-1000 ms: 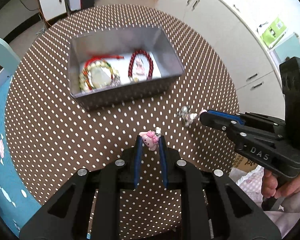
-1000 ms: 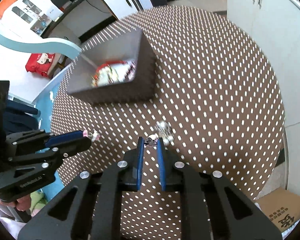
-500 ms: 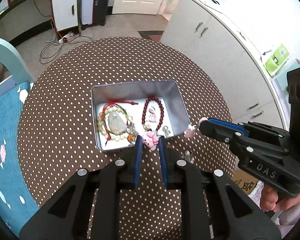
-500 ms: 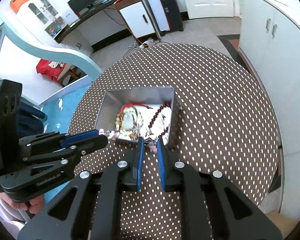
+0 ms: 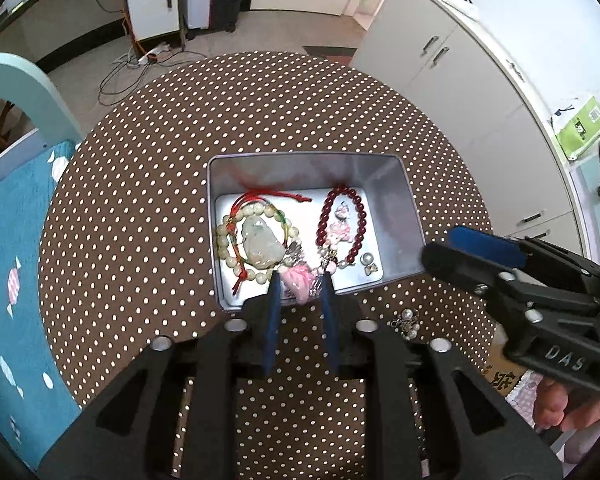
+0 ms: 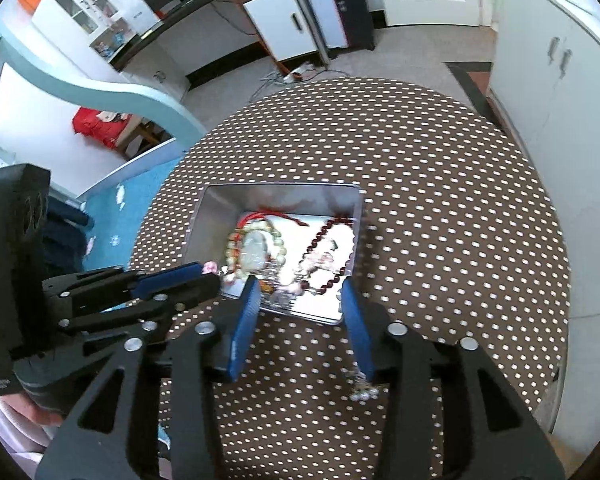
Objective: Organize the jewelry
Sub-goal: 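Lower both pink charms into the silver box and open both grippers, then grasp the pearl cluster charm with the left gripper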
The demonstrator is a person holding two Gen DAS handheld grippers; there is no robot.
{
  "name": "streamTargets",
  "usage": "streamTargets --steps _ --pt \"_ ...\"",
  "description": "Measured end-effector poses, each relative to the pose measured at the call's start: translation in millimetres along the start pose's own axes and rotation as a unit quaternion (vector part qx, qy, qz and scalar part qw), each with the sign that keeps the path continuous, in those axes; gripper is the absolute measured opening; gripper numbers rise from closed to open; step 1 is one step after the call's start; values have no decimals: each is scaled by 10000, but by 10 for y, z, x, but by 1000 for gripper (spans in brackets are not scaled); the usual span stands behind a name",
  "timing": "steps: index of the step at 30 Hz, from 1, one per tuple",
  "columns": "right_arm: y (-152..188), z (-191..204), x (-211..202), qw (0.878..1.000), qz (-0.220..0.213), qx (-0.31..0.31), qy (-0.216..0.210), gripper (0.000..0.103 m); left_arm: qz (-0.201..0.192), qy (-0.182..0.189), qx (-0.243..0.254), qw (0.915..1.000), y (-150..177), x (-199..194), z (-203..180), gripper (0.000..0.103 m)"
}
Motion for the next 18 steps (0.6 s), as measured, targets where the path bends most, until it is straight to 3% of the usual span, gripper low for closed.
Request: streamTargets --steps 4,5,11,18 --pt "91 -173 -105 9997 -74 114 211 53 -78 -24 24 10000 54 -60 -33 32" --pt "124 -215 -126 9996 -74 134 257 53 -106 -34 20 9999 74 -78 -46 36" --pt "401 -524 -192 9978 80 336 561 53 -304 115 131 9994 242 -212 -226 36" --pt "650 -777 -238 9956 268 504 744 53 -1 407 496 9979 428 -35 -611 36"
Point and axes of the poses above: each gripper's, at about its wrist camera, not at the fingertips, and x roughly the way its jaws point, z to its left, y to its underside, the point moved 4 cm from there along x, roughly the way its jaws point, and after that the axes turned 4 degrees about -y, right-handed, at the moved point
